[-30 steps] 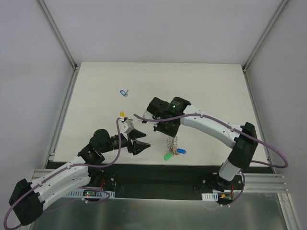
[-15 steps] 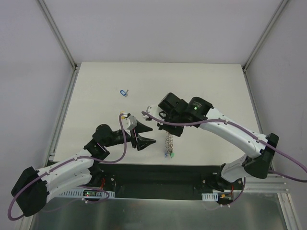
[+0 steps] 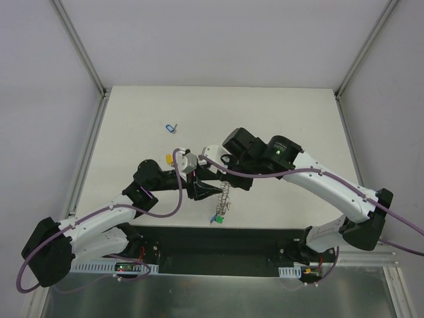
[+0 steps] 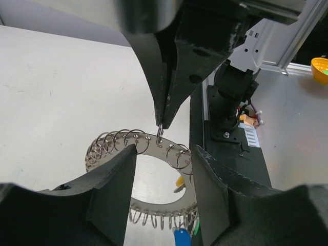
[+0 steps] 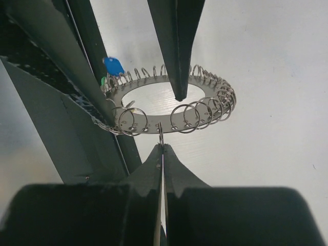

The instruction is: Put the keys on the keyring

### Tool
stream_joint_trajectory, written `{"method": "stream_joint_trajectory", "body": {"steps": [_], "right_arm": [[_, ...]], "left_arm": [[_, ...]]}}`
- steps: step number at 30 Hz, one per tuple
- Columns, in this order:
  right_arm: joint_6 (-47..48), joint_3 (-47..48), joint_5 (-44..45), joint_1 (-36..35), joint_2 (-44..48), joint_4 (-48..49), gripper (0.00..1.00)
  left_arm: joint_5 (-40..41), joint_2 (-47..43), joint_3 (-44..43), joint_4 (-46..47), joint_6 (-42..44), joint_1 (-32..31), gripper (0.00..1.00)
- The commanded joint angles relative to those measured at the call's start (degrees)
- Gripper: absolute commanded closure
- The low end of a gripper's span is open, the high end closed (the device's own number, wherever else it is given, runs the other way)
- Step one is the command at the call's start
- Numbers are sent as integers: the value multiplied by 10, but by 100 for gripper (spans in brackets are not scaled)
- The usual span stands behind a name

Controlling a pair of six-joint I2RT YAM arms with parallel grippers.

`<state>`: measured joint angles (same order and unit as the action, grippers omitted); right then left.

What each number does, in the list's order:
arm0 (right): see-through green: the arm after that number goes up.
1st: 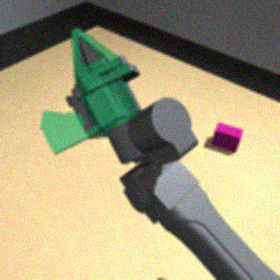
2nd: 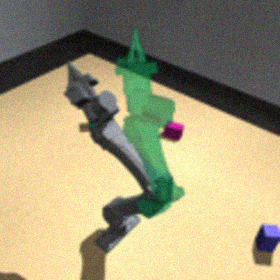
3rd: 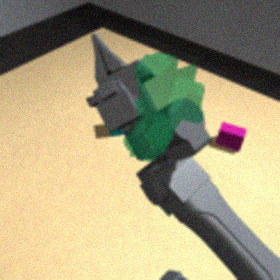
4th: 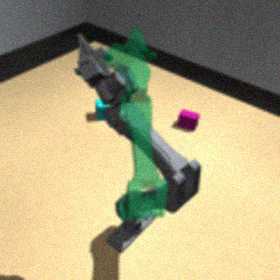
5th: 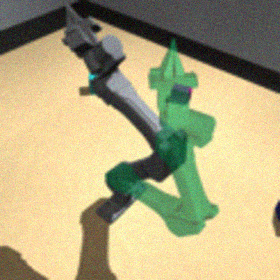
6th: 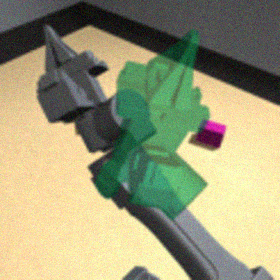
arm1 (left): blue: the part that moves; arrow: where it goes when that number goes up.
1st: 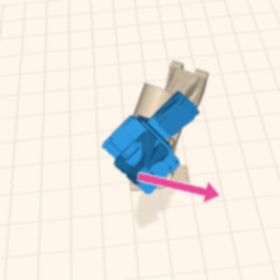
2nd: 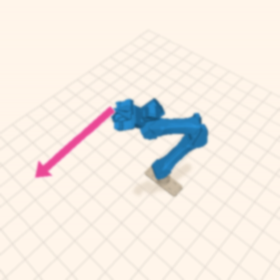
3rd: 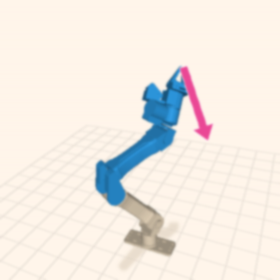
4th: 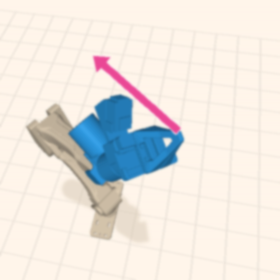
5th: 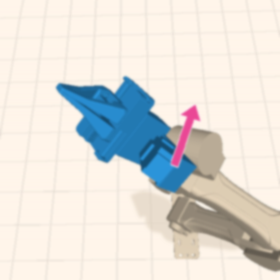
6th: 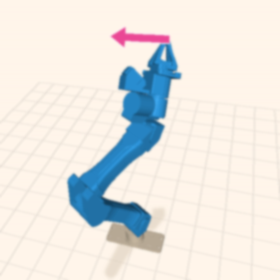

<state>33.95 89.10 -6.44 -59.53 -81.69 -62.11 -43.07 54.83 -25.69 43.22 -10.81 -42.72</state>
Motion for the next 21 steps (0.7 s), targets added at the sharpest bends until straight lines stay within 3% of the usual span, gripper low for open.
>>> {"method": "stream_joint_trajectory", "body": {"steps": [1,21], "right_arm": [[10,2,-16,-5,28,17,99],[9,7,-28,-16,25,34,99]], "left_arm": [[-37,13,-28,36,3,-2,54],[-68,56,-51,43,-24,-3,70]]}}
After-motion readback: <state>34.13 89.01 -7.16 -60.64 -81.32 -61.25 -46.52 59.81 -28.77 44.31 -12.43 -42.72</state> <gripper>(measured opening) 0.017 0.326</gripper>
